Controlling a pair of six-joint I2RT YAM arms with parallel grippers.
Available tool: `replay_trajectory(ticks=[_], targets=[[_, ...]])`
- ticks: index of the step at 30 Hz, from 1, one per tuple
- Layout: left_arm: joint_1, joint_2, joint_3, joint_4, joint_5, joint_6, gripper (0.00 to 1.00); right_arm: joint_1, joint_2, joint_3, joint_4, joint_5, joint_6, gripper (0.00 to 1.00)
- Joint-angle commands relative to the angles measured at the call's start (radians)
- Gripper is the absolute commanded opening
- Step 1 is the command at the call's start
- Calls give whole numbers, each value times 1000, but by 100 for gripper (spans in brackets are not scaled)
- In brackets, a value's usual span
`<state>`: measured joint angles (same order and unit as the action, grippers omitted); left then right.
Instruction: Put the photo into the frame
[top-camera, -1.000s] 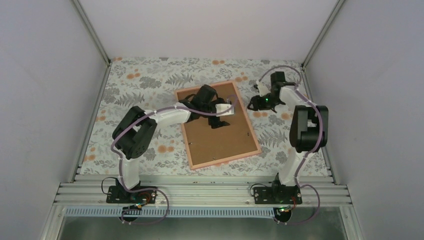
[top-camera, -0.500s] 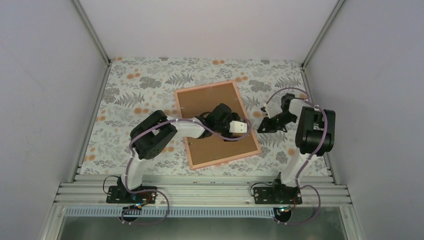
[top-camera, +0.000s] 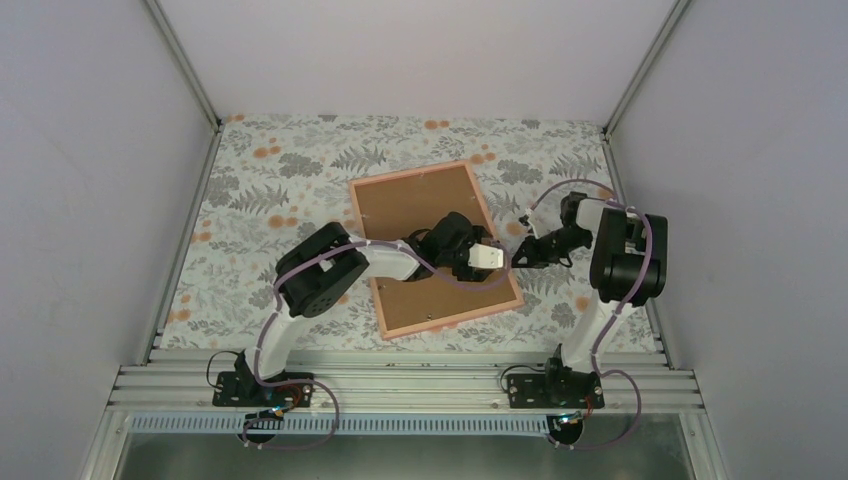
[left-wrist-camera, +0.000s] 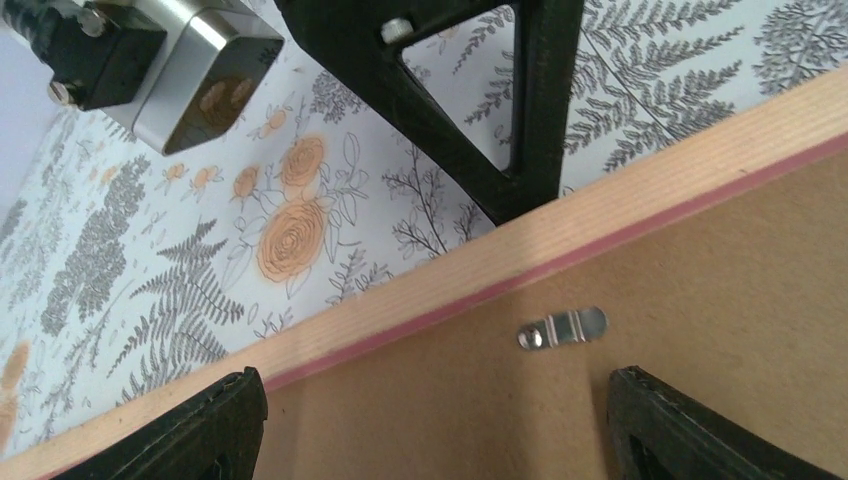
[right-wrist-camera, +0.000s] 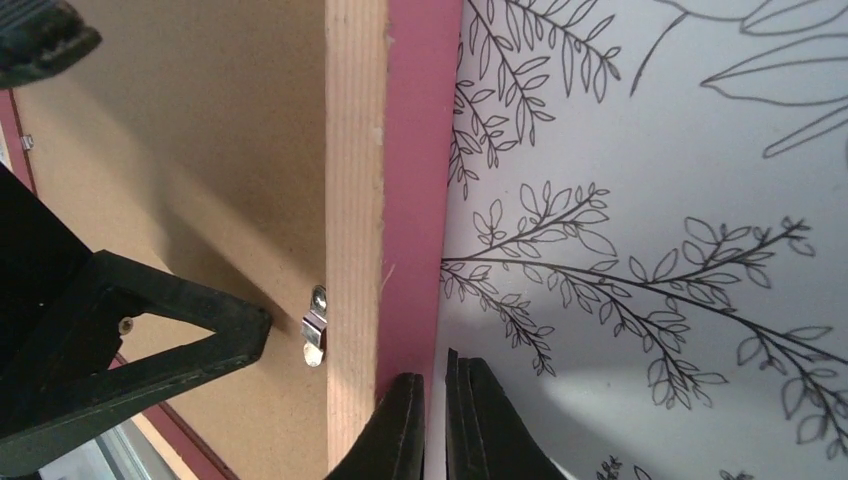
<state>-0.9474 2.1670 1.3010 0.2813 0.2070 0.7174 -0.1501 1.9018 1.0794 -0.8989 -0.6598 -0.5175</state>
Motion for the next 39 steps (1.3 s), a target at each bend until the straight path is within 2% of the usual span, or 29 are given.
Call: replay_trajectory(ticks=[1, 9, 16, 23, 29, 32, 39], targets=[[-11, 64, 36, 2, -38, 19, 85, 5, 46, -19, 4, 0, -20, 8], [-26, 138, 157, -47, -59, -21, 85, 6, 83, -15, -18, -33, -30, 8], [-27, 152, 199, -64, -104, -37, 85, 4, 88, -12, -26, -41, -35, 7], [-13, 18, 165, -136, -65, -72, 86, -29, 42, 5, -6, -36, 1, 9], [97, -126, 125, -327, 41, -140, 87, -39, 9, -1, 15, -108, 26, 13], [146, -208, 47, -419, 96, -139, 86, -36, 28, -4, 7, -131, 22, 13], [196, -420, -161, -580, 102, -70, 86, -10, 85, 2, -17, -204, 13, 15]])
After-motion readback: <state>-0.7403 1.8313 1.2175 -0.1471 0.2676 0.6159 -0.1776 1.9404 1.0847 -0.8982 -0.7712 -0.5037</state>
